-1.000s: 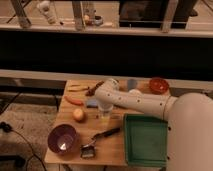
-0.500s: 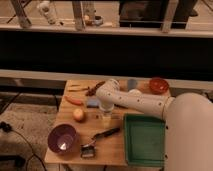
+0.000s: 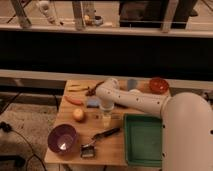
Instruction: Place fork in purple bowl
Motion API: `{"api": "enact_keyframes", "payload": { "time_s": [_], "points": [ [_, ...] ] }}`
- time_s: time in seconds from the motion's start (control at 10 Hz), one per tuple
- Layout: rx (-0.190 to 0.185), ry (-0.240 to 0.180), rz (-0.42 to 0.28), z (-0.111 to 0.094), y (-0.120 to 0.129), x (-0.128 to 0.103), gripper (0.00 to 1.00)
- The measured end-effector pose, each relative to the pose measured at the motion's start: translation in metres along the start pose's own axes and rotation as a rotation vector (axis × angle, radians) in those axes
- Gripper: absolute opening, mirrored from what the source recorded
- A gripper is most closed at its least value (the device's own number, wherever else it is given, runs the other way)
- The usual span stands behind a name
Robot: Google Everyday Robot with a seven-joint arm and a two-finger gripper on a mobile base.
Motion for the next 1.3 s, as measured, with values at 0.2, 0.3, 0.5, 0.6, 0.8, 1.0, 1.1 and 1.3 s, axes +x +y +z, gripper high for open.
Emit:
{"api": "enact_keyframes", "payload": {
  "time_s": [0.2,0.3,0.5,0.6,0.8,1.0,1.1,1.3],
  "points": [
    [-0.001,-0.002,0.000,-0.0004,0.0007,-0.0006,0.77],
    [-0.003,-0.002,0.001,0.0002,0.0011,-0.0003,0.75],
    [-0.004,-0.004,-0.003,0.0011,0.0014,-0.0007,0.70],
    [-0.006,-0.004,-0.005,0.0019,0.0015,-0.0007,0.60],
    [-0.008,-0.007,-0.002,0.0024,0.0013,-0.0005,0.58],
    [-0.007,-0.006,-0.003,0.0031,0.0005,0.0001,0.58],
    [-0.007,-0.005,-0.004,0.0033,0.0001,0.0001,0.58],
    [-0.006,-0.004,-0.005,0.0027,-0.0003,0.0002,0.58]
  ]
}}
